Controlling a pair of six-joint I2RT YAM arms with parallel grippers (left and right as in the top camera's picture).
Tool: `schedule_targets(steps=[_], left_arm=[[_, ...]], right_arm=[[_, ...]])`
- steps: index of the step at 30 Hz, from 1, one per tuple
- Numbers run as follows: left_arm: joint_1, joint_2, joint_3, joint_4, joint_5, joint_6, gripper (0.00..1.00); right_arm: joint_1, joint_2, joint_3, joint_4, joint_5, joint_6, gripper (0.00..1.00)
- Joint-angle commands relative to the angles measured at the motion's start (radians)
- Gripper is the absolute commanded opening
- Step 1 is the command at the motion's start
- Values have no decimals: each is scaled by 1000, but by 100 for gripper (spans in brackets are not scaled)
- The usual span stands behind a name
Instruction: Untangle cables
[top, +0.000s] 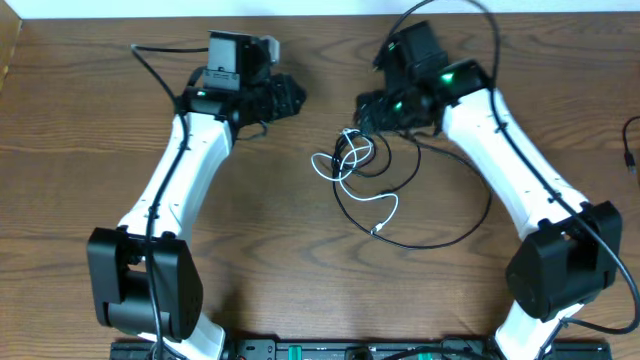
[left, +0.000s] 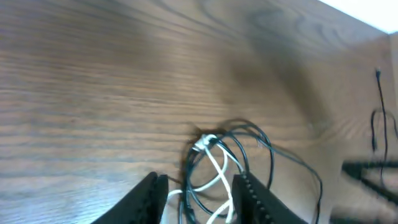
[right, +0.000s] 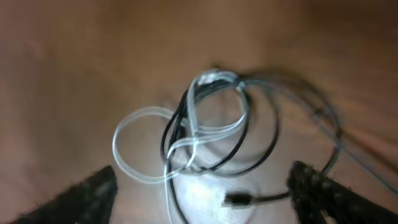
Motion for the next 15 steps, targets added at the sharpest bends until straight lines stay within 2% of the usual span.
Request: schedule_targets(steps=[1,7,11,15], left_arm=[[-43,39,-3,-6,16,-18,42],[-23,40,-3,-10,7,-100,48],[31,40,-3,-10,5,-242,49],[66,40,-3,-10,5,-254,49]], right_arm=[[-11,18,5,33,-5,28,79],[-2,156,5,61,-171,-43,68],[10,240,6,79,-222,-59,59],[33,305,5,114,-275,-87,52]])
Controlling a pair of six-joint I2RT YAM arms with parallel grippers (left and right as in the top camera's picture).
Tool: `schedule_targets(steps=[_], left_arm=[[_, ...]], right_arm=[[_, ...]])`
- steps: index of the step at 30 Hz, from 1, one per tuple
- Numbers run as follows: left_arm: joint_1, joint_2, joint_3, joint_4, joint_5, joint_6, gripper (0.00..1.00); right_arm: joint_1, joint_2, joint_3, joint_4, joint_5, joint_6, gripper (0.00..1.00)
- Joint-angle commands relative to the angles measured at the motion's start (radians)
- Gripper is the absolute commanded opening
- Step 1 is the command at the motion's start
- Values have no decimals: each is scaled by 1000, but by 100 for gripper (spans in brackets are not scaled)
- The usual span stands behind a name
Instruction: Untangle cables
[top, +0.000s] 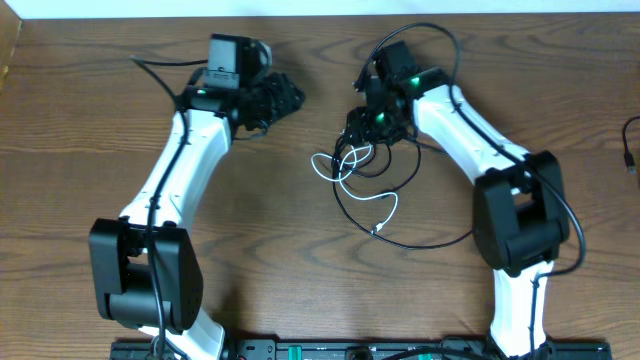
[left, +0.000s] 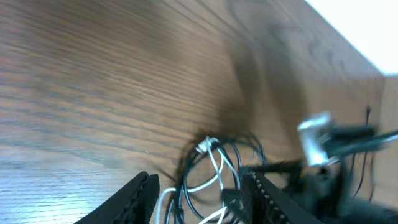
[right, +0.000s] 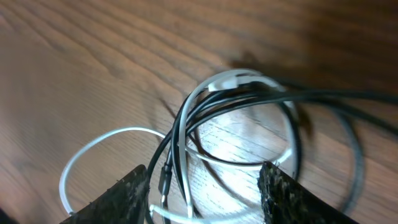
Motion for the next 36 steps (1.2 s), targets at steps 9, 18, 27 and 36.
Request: schedule_targets(steps=[9,18,27,36], left_arm=[[29,10,-3,-23,4,-48,49],[29,10,-3,-22,114,78,50],[29,10,-3,-16,254,172,60],[29,10,-3,-218,85,251,63]], right_arm=[[43,57,37,92,-102,-36,1],[-51,-166,237,59,-560,-55,1],[-87,-346,257,-14,-476,-2,1],[-113,-307,241,-207,-86,-3,19]])
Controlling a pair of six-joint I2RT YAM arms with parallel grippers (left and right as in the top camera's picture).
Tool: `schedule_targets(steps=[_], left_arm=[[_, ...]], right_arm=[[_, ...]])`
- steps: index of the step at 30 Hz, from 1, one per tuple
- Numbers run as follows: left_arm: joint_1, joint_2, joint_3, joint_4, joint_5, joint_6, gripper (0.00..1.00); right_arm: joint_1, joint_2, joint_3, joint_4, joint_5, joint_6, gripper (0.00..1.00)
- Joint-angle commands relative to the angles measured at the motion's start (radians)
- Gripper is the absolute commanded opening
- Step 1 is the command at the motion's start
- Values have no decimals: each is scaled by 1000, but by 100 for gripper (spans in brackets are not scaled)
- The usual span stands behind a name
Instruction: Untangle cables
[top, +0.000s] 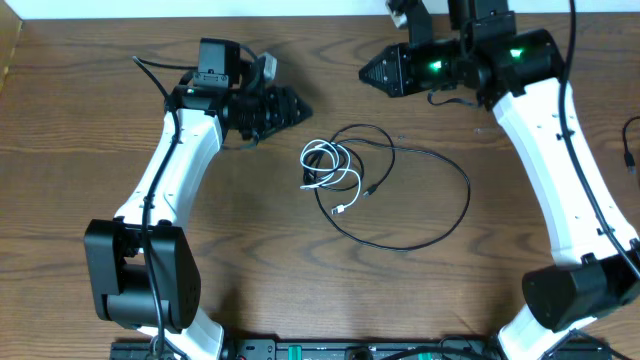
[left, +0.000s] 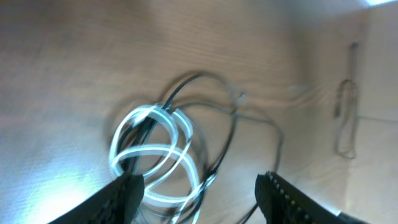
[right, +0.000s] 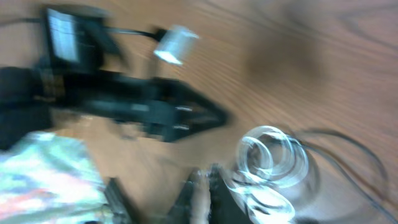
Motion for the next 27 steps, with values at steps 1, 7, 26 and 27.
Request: schedule_targets(steps=[1,7,26,27], left_arm=[[0,10,-3,-90,-126,46,63],[-56,11,-3,-192,-150,64,63],[-224,165,-3,-142,-203,218,60],[-228,178,-3,-123,-181,218,59]], right_arm=[[-23,40,-15,-18,151,-1,24],[-52,130,-22,-27,150,-11,39],[-240,167,-23,-76,161,-70,45],[-240,167,-22,-80,161,-70,46]])
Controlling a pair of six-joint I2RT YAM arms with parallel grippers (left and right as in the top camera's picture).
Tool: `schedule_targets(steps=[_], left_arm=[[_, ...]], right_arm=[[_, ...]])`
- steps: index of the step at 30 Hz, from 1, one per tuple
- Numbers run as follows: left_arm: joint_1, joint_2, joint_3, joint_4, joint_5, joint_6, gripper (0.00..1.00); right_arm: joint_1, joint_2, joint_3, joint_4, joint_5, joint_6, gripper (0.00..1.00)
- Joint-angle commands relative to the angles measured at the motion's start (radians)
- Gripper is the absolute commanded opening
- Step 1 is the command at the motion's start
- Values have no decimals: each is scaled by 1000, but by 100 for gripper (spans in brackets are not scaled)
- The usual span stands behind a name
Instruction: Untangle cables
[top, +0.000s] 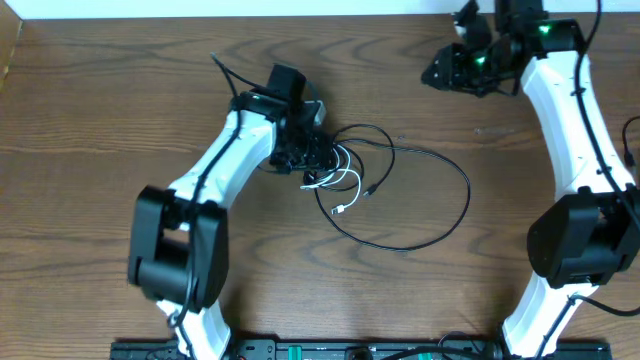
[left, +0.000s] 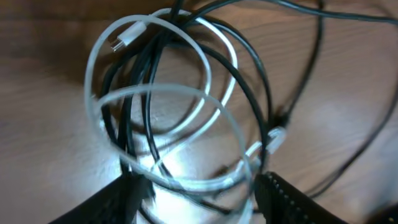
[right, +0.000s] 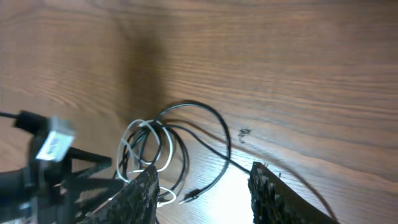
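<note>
A thin white cable (top: 338, 172) lies coiled and interlaced with a long black cable (top: 452, 212) near the table's middle. My left gripper (top: 314, 160) is low at the coil's left edge and open. In the left wrist view the white loops (left: 207, 70) and black strands (left: 260, 79) fill the frame, and the coil's near edge lies between my fingers (left: 126, 200). My right gripper (top: 432, 75) hangs open and empty at the far right back, well clear of the tangle (right: 149, 146).
The black cable's big loop spreads right and forward of the coil, with a loose plug end (top: 372, 189) inside it. Another dark cable (top: 629, 140) lies at the right table edge. The wooden table (top: 90, 220) ends at a white wall behind.
My left gripper has moved from the coil's upper left down onto its left edge, still open. My right gripper has drawn back to the right. The cables lie as they did.
At first my right gripper was open over the coil and the left waited at the back left. Then the right was low on the tangle. Later it was raised at the back, and the cables lay shifted left and looser. Now my left gripper straddles the coil's edge.
</note>
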Motion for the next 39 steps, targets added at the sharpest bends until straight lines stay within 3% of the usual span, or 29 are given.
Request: schedule_targets(steps=[1,18,22,26,27,33,39], left_arm=[[-21,43,-3,44,51,23,59],[-91,149,-3,85,66,18,58],[-97,155,-3,120,133,15,52],[-92,152,1,141,156,15,10],[-90,149,3,140,156,15,7],[-30,34,39,176,274,15,8],[63,-148,39,254,283,-31,8]], right_arm=[[2,-6,-3,-14,2,-15,46],[69,-6,-3,-23,77,-15,50],[69,-6,-3,-23,77,-15,51],[69,-6,-3,-24,76,-15,51],[69,-6,-3,-25,76,-15,51],[71,-6,-3,-23,76,-16,53],[72,-6,-3,-32,63,-25,53]])
